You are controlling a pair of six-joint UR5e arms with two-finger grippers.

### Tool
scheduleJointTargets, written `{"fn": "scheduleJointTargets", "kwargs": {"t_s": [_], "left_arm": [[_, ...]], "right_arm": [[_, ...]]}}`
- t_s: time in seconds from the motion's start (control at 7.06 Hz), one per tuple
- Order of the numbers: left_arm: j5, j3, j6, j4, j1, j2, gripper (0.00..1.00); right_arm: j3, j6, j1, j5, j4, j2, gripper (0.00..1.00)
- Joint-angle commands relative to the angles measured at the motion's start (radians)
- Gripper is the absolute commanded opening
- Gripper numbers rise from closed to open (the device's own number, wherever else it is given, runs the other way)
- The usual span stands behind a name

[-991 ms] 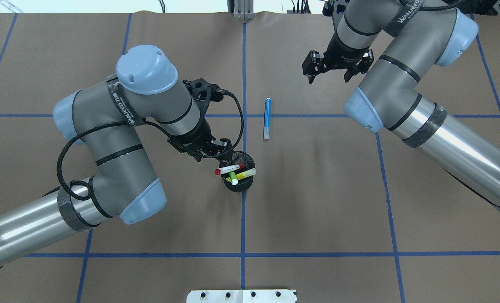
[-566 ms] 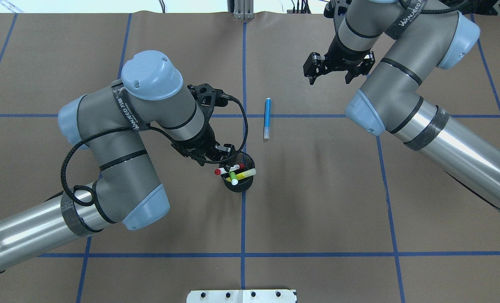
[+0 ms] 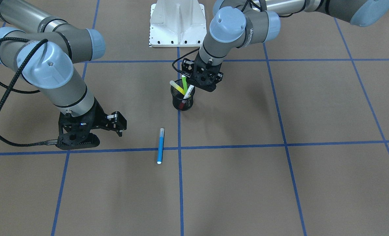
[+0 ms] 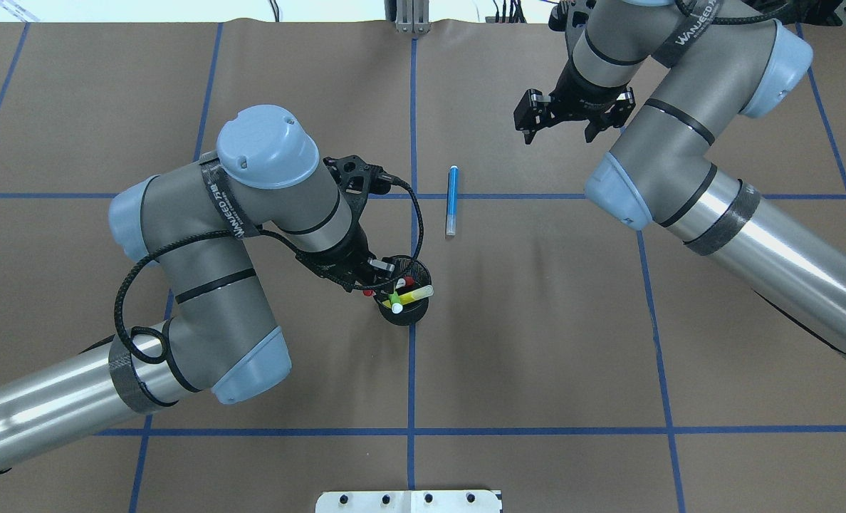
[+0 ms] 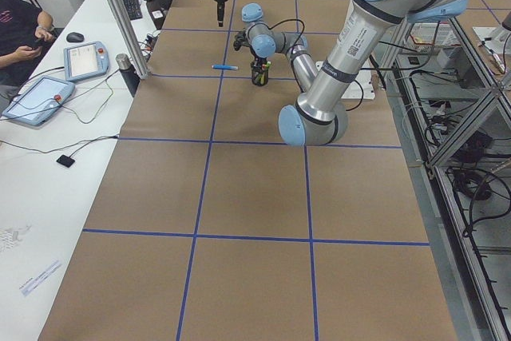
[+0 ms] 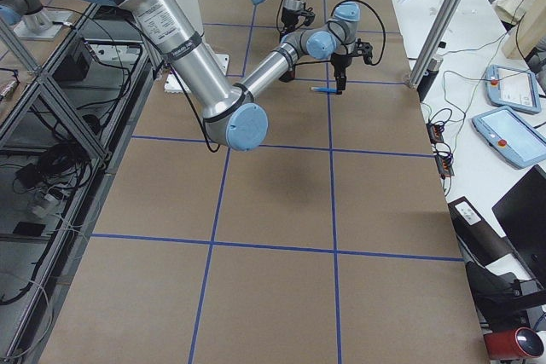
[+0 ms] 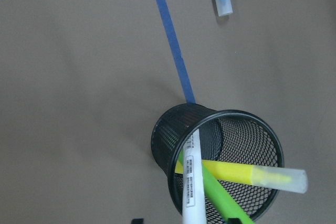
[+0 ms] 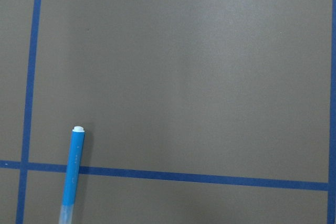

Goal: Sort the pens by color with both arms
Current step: 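Lower the left gripper into the cup toward the yellow highlighter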

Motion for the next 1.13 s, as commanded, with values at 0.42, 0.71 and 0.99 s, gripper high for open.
{"fn": "scheduleJointTargets", "kwargs": {"t_s": [0.42, 0.71, 0.99], "left_arm": [[0.009, 0.002, -0.003, 0.005, 0.017, -0.005, 0.37], [0.011, 0.006, -0.006, 0.005, 0.017, -0.009, 0.34], [0.011, 0.007, -0.006, 0.005, 0.017, -0.012, 0.34]], "right_arm": [[-0.001, 0.000, 0.000, -0.001, 0.000, -0.001, 1.00], [-0.001, 0.000, 0.000, -0.001, 0.000, -0.001, 1.00], [0.000, 0.000, 0.000, -0.001, 0.000, -0.001, 1.00]]}}
